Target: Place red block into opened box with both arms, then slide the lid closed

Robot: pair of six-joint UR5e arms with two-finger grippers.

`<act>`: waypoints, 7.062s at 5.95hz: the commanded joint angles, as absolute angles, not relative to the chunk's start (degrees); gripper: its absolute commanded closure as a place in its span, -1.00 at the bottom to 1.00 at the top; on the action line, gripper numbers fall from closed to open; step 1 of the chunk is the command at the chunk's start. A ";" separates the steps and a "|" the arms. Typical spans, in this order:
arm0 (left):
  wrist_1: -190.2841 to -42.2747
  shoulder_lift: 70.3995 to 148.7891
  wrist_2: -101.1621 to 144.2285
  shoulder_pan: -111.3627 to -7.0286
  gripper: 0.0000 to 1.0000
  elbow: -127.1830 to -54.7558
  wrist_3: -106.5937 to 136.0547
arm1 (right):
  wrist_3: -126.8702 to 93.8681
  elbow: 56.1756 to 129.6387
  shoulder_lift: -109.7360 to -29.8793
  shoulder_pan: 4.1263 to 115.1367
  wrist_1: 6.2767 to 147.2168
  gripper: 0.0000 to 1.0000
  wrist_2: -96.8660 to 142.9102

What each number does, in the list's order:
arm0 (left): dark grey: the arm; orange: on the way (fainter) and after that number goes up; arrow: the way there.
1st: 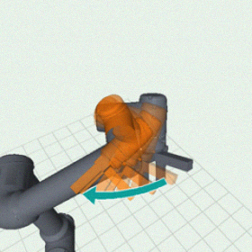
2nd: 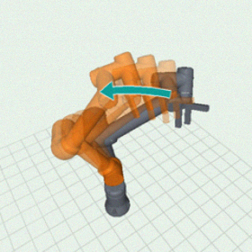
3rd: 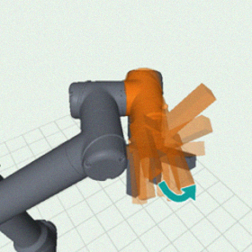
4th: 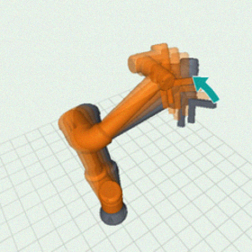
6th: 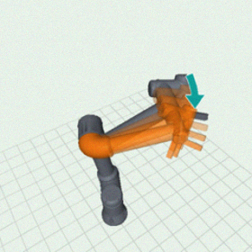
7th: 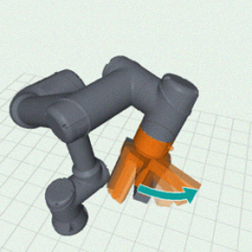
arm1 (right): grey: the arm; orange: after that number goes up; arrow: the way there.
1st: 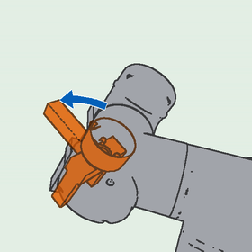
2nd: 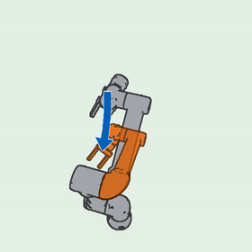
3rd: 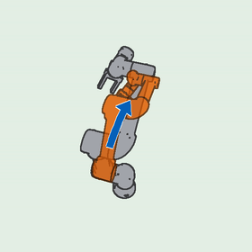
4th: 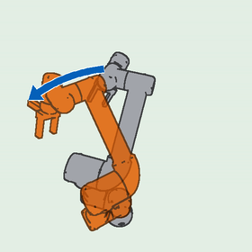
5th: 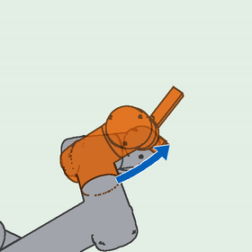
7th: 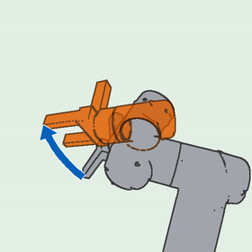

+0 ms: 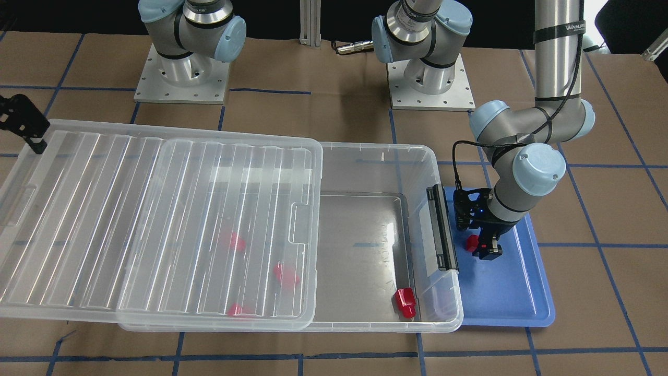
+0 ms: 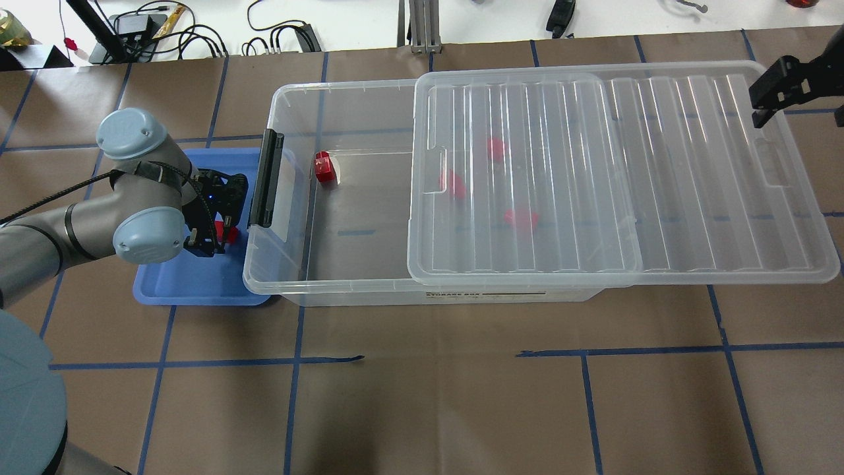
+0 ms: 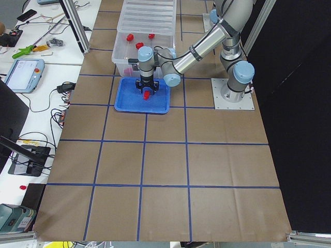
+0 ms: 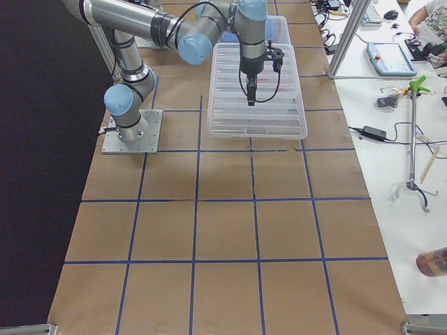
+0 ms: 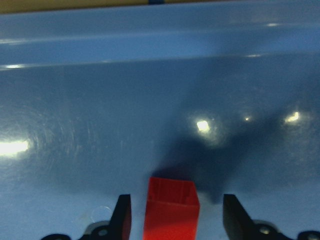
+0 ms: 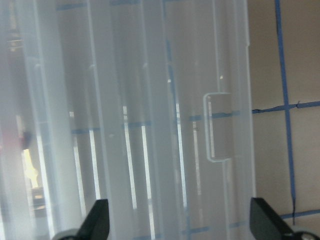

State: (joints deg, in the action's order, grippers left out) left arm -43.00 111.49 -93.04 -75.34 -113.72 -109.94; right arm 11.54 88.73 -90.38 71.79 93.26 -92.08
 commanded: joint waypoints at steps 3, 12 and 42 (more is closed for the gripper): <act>-47.94 105.69 -93.52 -76.02 0.87 -112.68 -108.82 | -10.69 81.30 -89.83 90.23 82.62 -1.00 -88.59; -53.66 104.45 -88.95 -97.91 0.90 -106.35 -76.82 | -10.28 81.30 -87.36 91.06 83.06 -1.00 -88.94; -94.31 85.87 -91.41 -91.76 -0.96 -87.80 0.17 | 30.06 101.50 -81.29 52.91 109.34 -1.00 -90.36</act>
